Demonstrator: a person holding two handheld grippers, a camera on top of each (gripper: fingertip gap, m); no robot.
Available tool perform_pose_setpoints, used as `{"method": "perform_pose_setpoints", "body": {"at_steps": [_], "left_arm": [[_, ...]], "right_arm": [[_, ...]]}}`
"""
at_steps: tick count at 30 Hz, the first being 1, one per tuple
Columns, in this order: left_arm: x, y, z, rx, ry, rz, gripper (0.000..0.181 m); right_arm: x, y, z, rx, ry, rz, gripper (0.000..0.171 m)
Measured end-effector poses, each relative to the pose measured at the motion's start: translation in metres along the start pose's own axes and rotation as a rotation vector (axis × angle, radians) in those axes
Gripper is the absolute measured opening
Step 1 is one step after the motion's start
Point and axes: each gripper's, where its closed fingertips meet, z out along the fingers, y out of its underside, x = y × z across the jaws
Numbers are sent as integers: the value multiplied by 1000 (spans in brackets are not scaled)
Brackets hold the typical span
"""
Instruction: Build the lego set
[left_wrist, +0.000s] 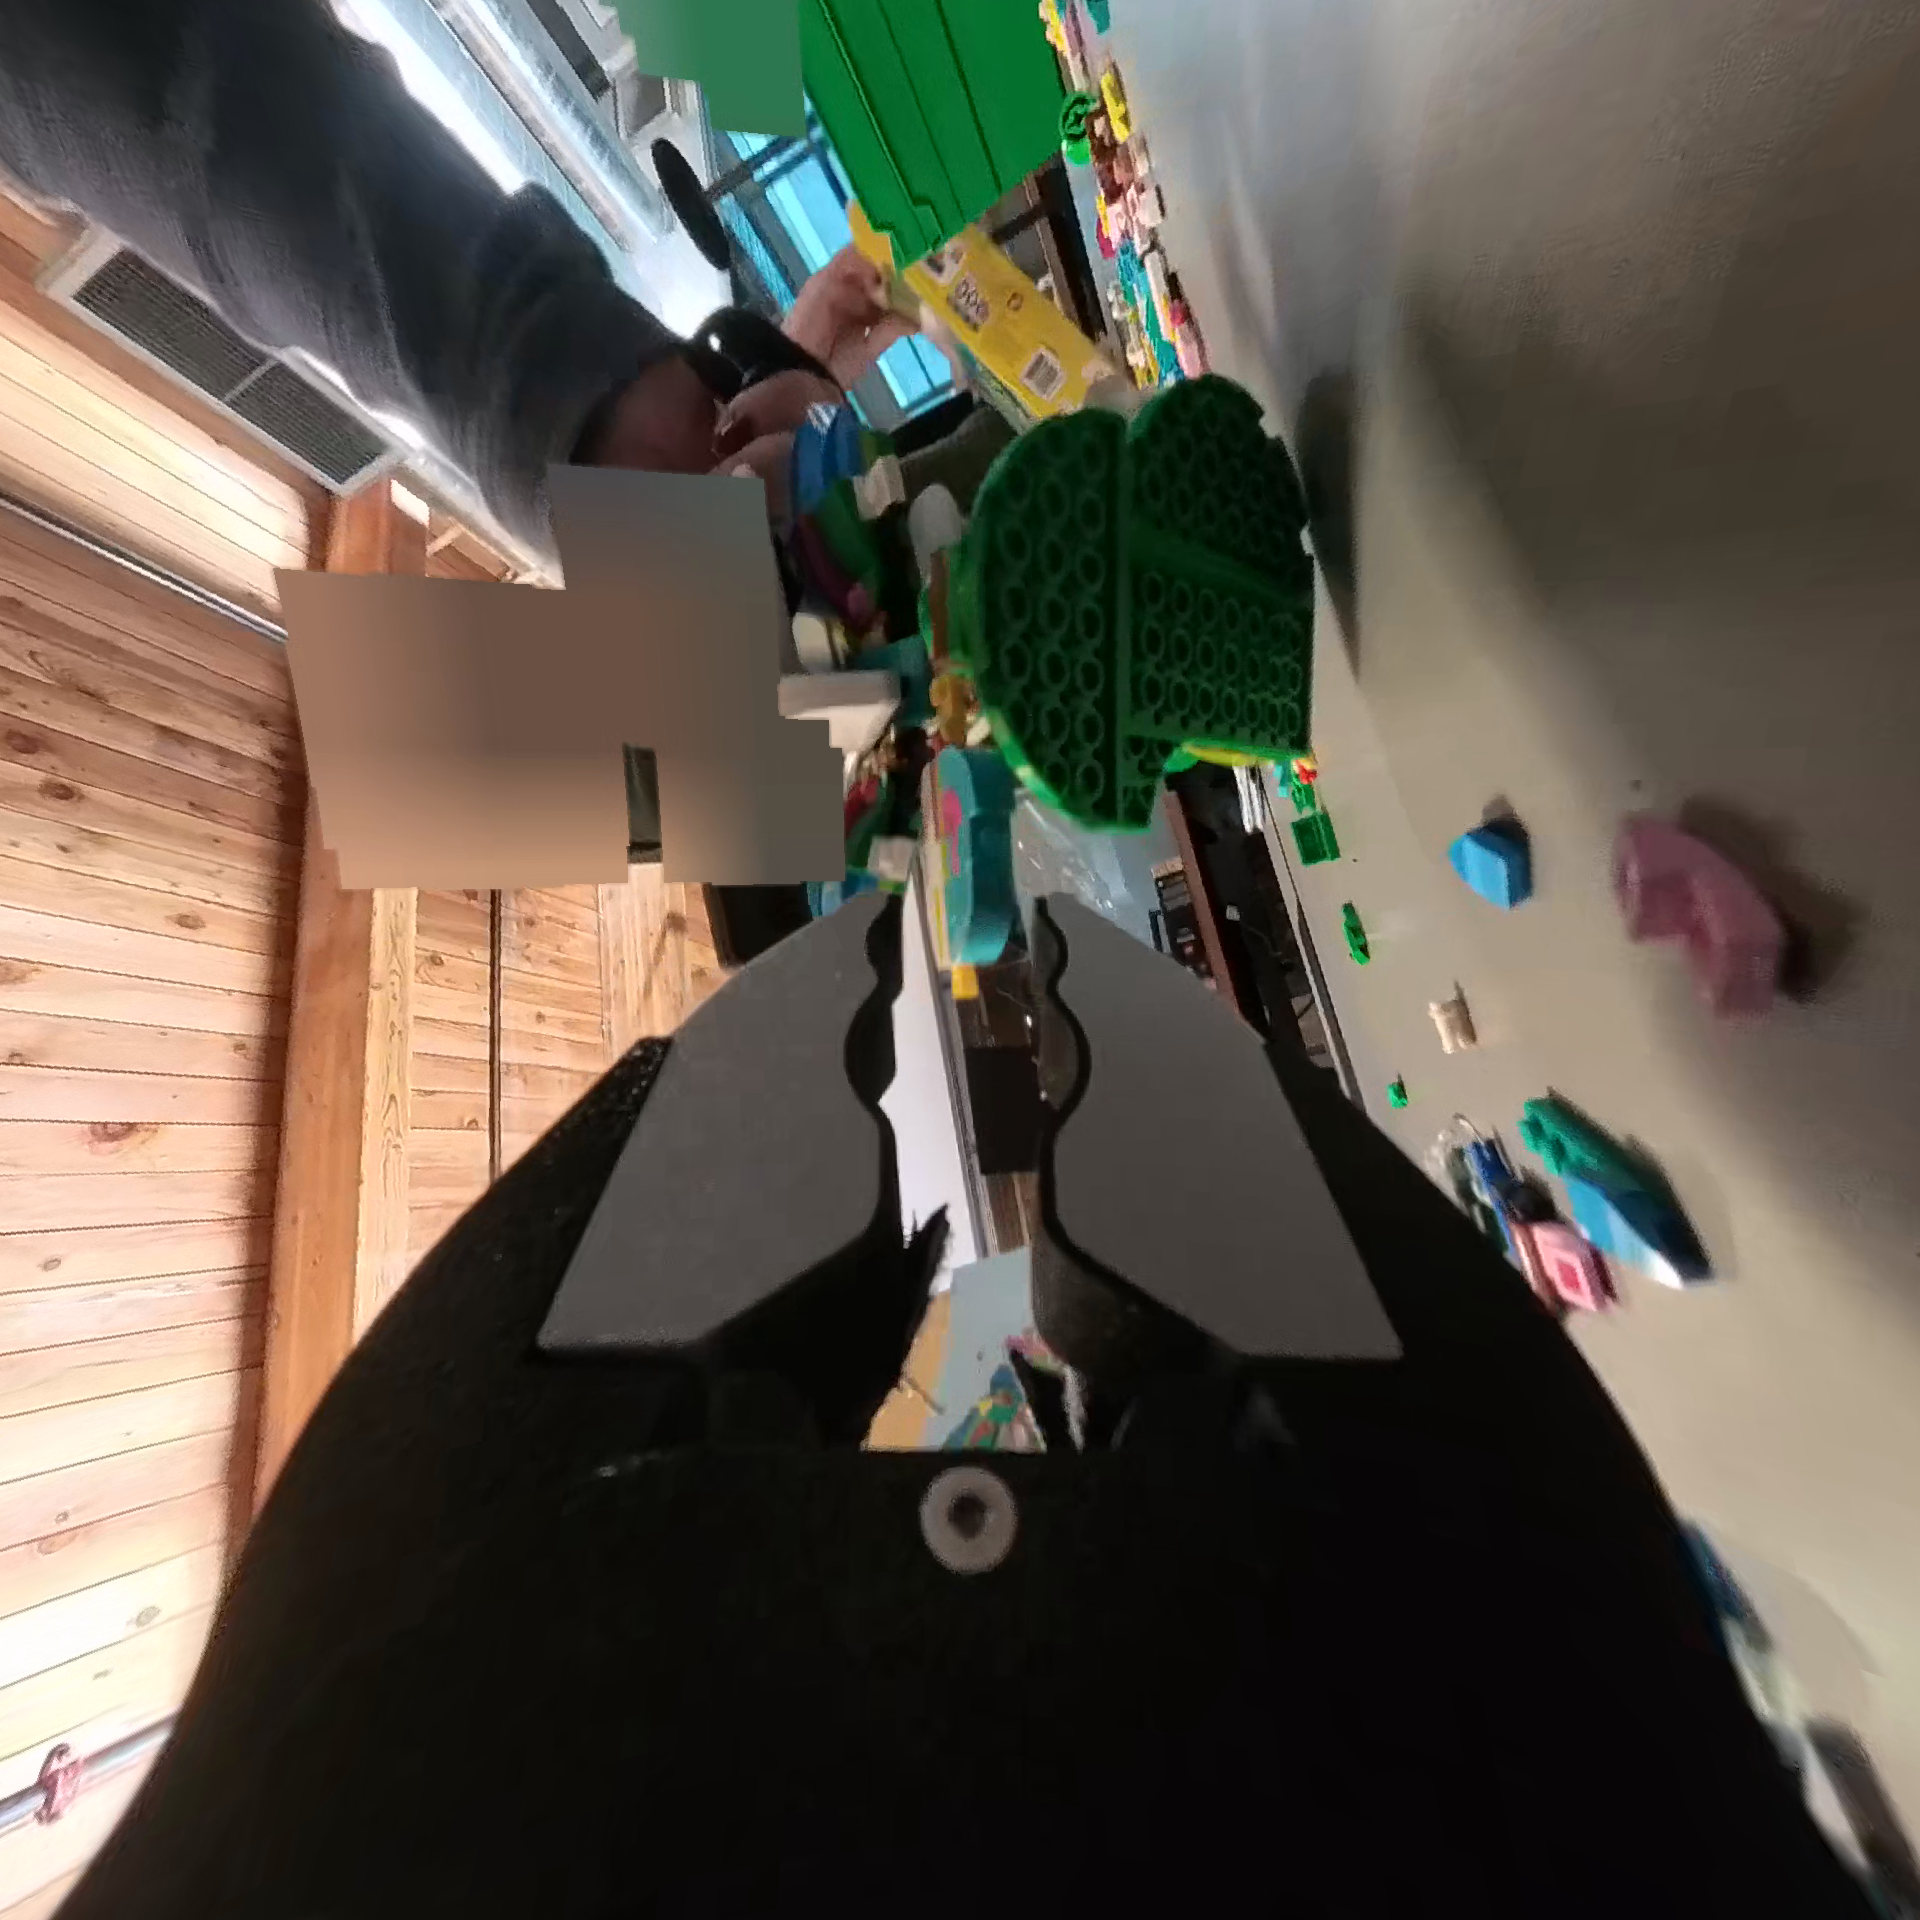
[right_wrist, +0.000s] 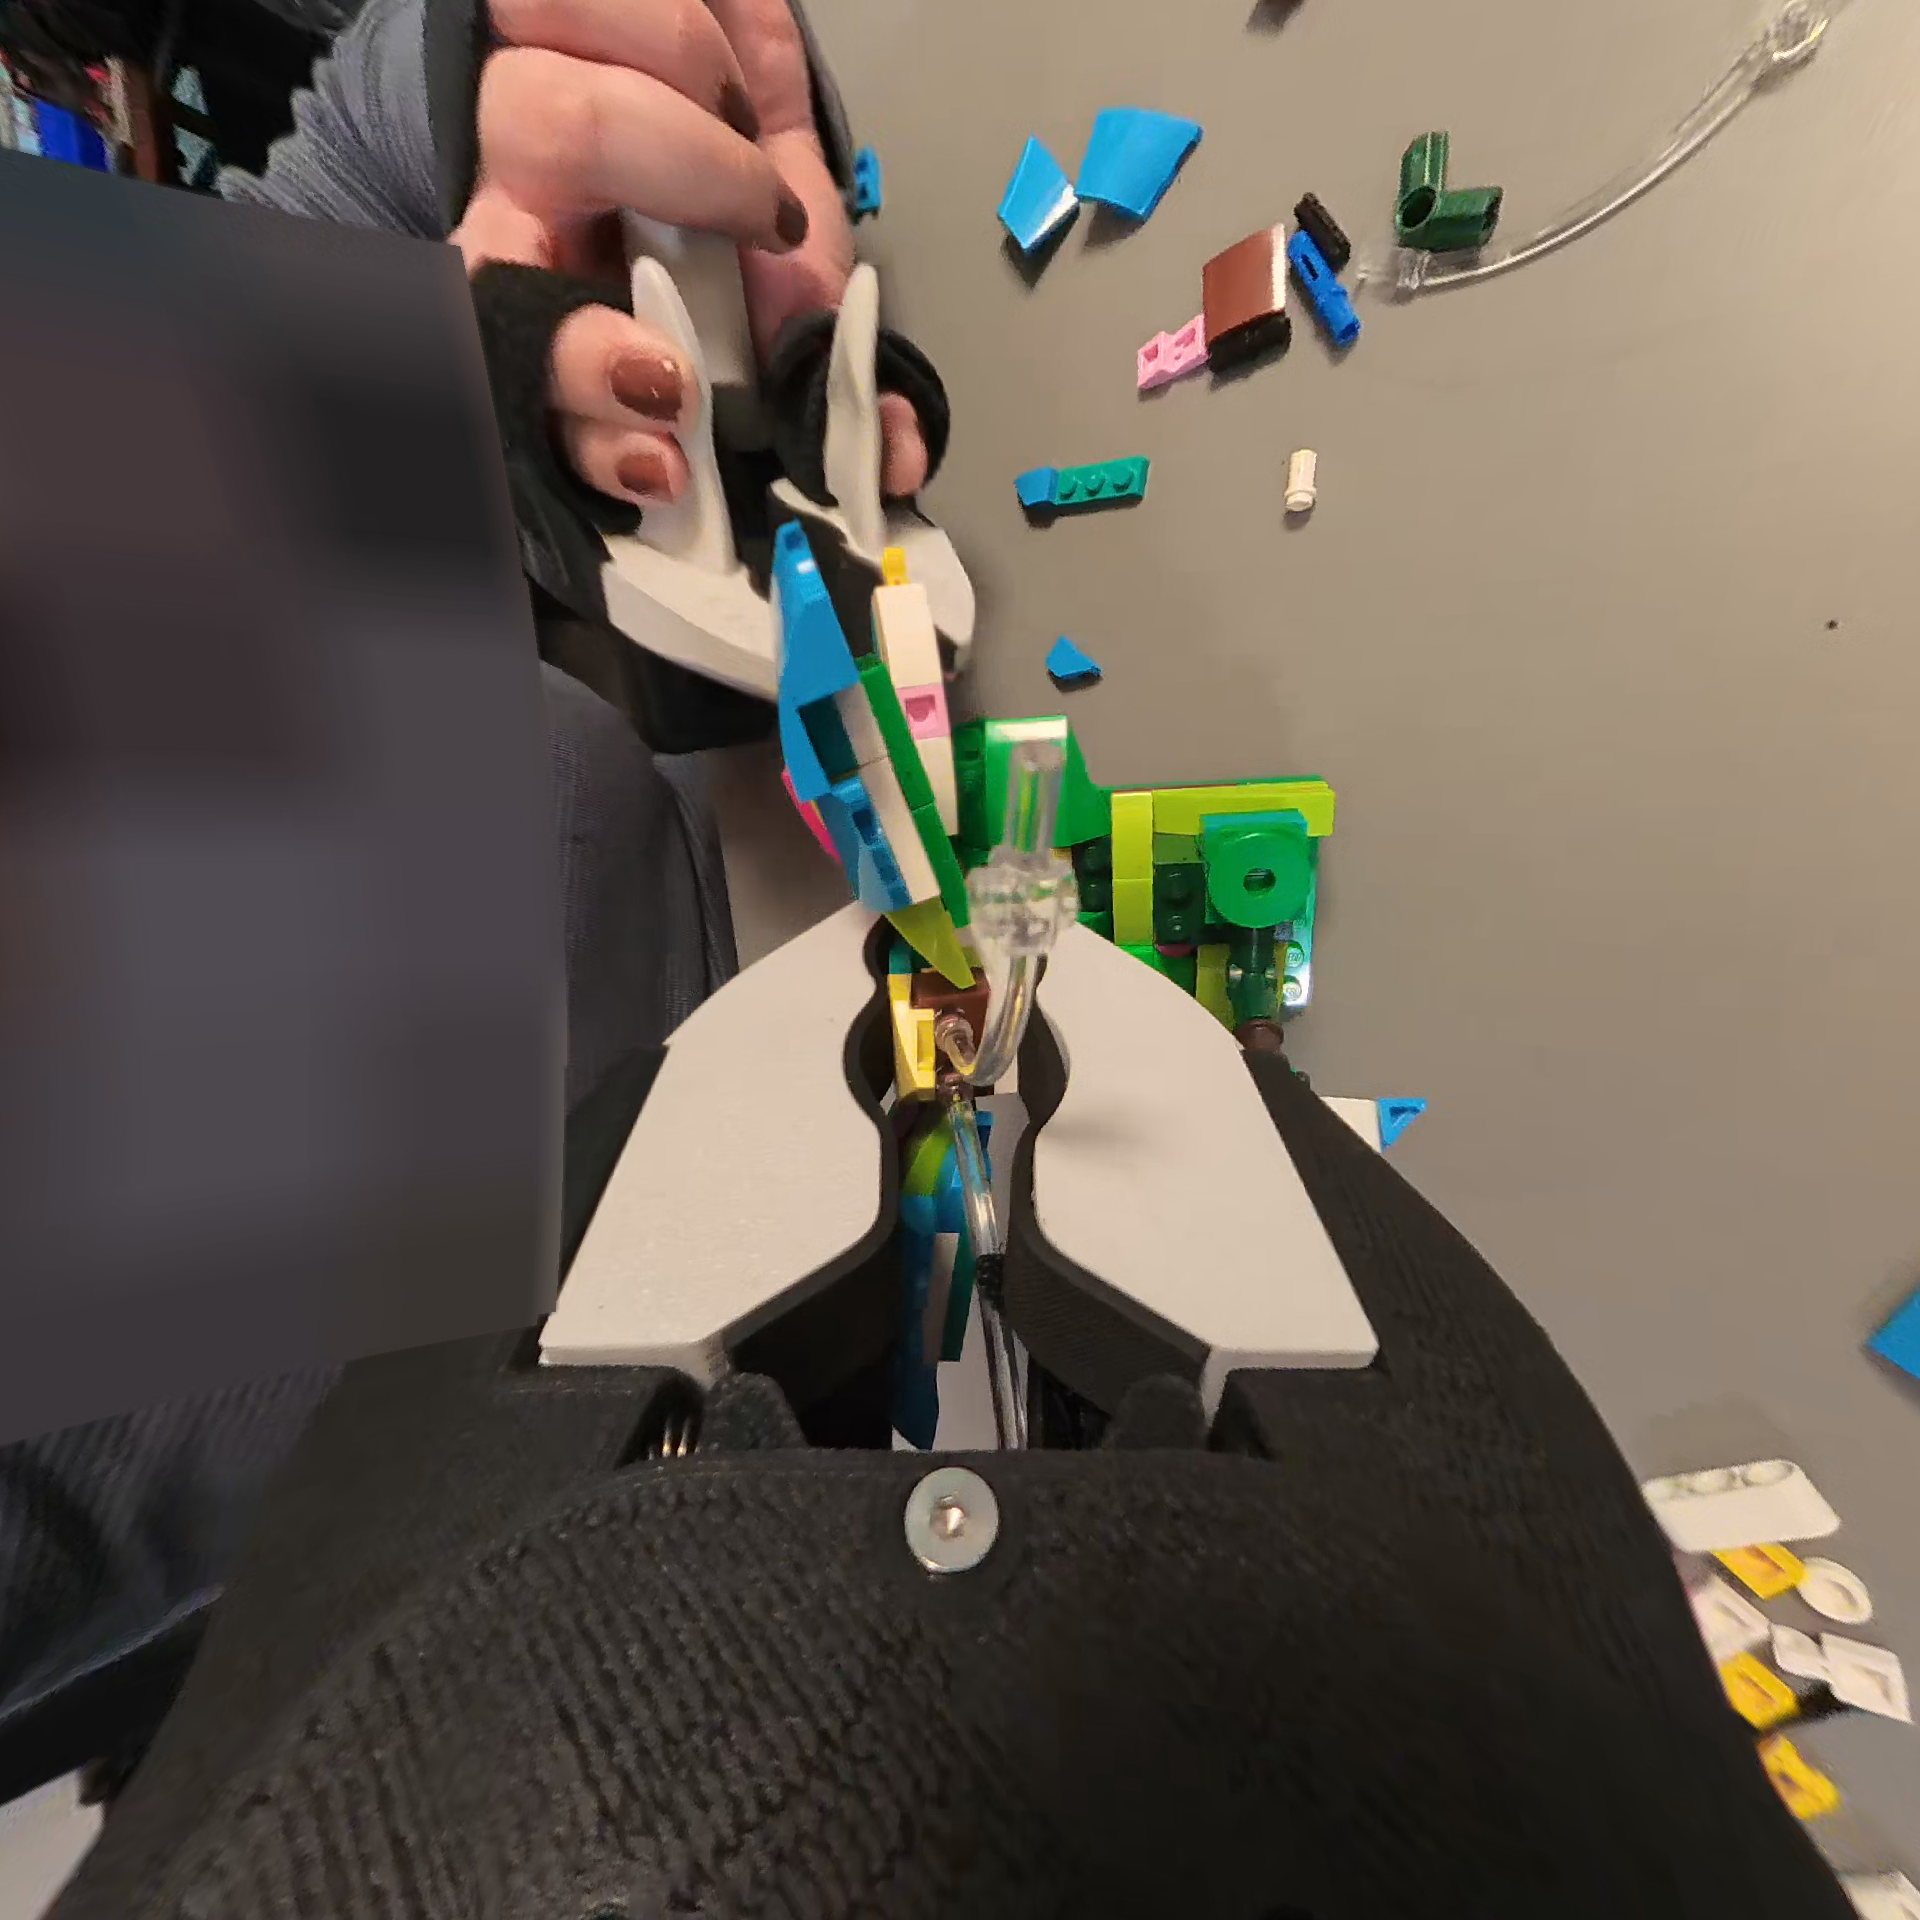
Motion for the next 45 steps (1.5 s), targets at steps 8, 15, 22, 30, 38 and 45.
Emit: {"method": "perform_pose_setpoints", "body": {"at_steps": [8, 15, 22, 30, 38, 45], "left_arm": [[-10, 69, -42, -315, -31, -252, 13], [-18, 162, -99, -677, -188, -599, 3], [-7, 244, -184, -1009, -450, -960, 0], [13, 265, -217, -1137, -493, -1048, 0], [35, 264, -210, -1099, -387, -1263, 0], [67, 213, -194, -939, 12, -1867, 26]], "right_arm": [[5, -11, -17, -7, 95, -103, 19], [3, -80, -19, -59, 181, -310, 19], [7, -193, 27, -247, 342, -691, 19], [17, -251, 99, -456, 346, -868, 19], [42, -258, 125, -568, 356, -901, 19], [53, -254, 128, -634, 380, -944, 19]]}}
